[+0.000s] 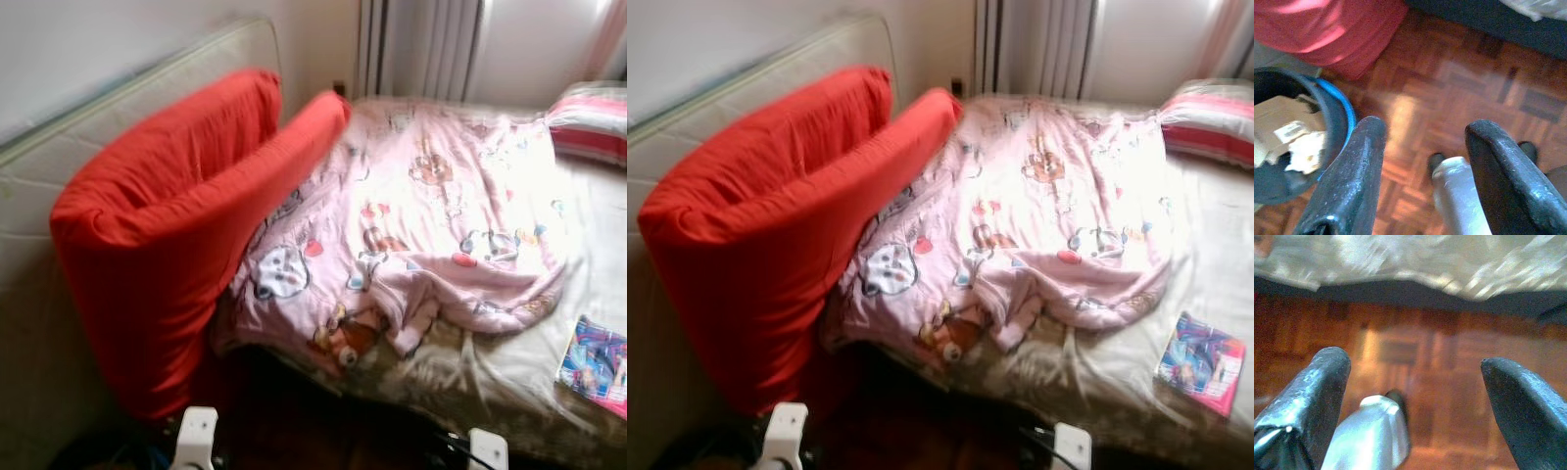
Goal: Clean up the room
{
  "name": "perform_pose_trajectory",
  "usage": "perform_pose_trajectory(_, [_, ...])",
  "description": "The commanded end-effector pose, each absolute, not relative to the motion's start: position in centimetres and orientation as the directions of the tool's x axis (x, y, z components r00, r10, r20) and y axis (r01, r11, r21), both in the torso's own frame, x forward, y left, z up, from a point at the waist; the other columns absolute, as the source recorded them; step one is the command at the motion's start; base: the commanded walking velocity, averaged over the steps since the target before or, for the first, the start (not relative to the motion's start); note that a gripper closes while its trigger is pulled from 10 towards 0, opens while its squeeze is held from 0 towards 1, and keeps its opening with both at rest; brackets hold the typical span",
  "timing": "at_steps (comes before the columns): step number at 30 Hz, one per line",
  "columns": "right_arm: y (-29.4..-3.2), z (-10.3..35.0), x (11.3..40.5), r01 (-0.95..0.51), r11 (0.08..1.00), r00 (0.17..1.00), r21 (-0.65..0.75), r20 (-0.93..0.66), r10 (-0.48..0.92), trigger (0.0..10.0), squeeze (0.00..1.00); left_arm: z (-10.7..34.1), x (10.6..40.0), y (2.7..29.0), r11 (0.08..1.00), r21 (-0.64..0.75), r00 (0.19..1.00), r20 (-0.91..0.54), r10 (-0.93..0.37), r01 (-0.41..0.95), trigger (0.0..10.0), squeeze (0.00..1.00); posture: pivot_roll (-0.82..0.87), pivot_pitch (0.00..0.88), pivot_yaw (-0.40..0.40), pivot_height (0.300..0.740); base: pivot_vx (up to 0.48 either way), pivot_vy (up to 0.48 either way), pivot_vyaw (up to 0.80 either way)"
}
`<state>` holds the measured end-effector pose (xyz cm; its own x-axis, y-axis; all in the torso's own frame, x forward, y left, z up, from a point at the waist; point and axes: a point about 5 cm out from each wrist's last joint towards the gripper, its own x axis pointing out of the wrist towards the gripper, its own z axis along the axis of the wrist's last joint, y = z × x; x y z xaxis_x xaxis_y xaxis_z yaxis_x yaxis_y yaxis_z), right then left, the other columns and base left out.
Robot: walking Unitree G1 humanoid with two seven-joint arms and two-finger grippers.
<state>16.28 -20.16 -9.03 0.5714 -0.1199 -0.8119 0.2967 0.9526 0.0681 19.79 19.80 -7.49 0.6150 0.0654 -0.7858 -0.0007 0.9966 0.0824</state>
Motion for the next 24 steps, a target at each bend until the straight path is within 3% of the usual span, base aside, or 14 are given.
perform_pose_trajectory(1, [-19.32,-9.30,15.97,0.299,0.950,0.560,0.087,-0.822,-0.101,10.0,0.00,-7.49,19.54,20.62,0.995,0.104,0.607,-0.790,0.084,-0.003,10.0,0.00,-0.10,0.000,0.044,0.719,0.000,-0.334,0.00])
perform_pose_trajectory(24, [-19.45,-9.21,16.10,0.315,0.944,0.570,0.099,-0.815,-0.105,10.0,0.00,-7.57,19.45,20.47,0.995,0.095,0.605,-0.792,0.081,-0.010,10.0,0.00,-0.10,0.000,0.042,0.719,0.000,-0.330,0.00])
